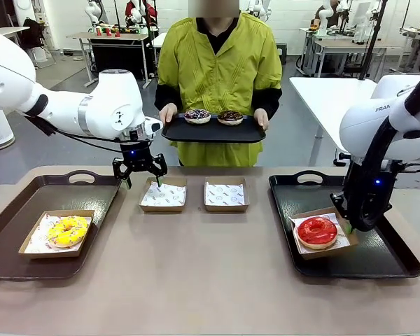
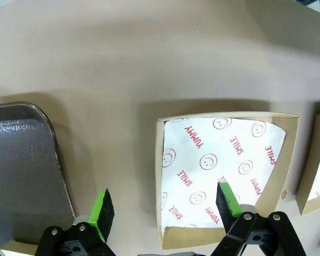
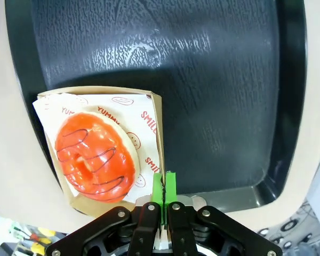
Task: Individually package the donuts and arrange them on the tray.
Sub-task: Place the picked Paper togo box on the Handle tray while simultaneously picking up another Paper togo box from the table with the other hand.
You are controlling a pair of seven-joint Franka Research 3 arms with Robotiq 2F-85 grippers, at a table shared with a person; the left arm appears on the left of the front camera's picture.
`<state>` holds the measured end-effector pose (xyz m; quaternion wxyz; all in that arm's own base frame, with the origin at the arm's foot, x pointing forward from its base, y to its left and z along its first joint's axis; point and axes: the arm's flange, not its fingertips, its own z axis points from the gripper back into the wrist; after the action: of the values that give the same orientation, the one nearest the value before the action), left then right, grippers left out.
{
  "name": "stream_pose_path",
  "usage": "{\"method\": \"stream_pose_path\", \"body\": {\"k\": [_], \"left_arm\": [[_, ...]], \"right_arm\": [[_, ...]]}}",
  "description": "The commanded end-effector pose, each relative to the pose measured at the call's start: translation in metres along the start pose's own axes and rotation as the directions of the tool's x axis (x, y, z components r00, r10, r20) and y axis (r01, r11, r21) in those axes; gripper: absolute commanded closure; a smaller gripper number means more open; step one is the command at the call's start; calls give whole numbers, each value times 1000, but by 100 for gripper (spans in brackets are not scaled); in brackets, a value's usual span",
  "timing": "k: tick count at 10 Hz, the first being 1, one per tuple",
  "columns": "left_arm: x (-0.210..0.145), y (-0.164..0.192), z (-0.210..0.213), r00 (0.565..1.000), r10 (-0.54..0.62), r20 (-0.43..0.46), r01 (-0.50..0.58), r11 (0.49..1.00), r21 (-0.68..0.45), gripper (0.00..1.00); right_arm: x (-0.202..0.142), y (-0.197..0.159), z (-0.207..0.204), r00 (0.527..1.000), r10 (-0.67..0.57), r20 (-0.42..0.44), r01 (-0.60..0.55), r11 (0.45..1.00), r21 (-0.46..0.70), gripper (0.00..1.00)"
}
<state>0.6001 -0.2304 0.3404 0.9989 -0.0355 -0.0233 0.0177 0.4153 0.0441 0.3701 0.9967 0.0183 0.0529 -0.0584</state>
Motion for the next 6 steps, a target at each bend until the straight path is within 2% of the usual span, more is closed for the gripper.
{"method": "stream_pose_path", "body": {"k": [1,5,6], "left_arm": [[9,-6,-2,1000,-16,-3,16,999,37,0],[13,-6,-7,999,-33,-19,33,998,45,0],[14,-6,-8,999,-35,-36,37,998,50,60]], "right_arm": [[-1,-1,-6,1000,-18,5,18,999,27,99],[2,-4,-10,1000,-14,-11,14,1000,25,99],[3,-4,-11,1000,-4,-26,5,1000,29,39]]}}
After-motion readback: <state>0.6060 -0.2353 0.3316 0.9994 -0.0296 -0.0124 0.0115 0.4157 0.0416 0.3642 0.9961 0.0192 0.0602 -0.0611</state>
